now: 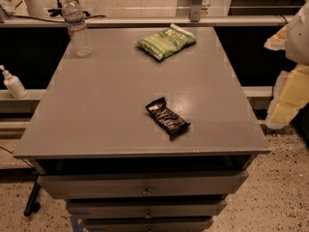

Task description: Pick water bottle

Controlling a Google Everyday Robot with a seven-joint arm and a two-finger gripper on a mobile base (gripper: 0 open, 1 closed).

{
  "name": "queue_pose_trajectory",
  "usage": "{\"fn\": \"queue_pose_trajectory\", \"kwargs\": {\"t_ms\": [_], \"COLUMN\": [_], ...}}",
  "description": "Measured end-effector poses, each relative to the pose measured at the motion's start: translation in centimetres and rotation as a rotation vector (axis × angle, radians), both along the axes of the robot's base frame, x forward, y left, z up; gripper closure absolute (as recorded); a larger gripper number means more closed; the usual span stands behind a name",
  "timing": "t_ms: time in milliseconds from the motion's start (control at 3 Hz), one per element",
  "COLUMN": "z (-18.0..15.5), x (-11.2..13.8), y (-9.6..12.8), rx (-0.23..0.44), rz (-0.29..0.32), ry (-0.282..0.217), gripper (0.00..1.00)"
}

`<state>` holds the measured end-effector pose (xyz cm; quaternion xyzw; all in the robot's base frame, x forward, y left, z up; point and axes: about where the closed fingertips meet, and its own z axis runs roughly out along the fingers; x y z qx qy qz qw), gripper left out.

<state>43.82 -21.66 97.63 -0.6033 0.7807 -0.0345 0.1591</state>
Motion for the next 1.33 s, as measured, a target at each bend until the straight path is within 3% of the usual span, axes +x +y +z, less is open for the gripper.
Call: {"fn": "queue_pose_trajectory", "kwargs": {"t_ms": [333,667,1333], "z": [0.0,-1.5,-4.1], "x": [0.0,1.3,7.7], "y": [0.0,2.4,14.0], "rx": [0.0,0.056,0.279], "rz": [0.0,0.026,0.112], "ry": [0.0,-0.01,-0.066], "gripper": [0.0,0.0,0.0]}}
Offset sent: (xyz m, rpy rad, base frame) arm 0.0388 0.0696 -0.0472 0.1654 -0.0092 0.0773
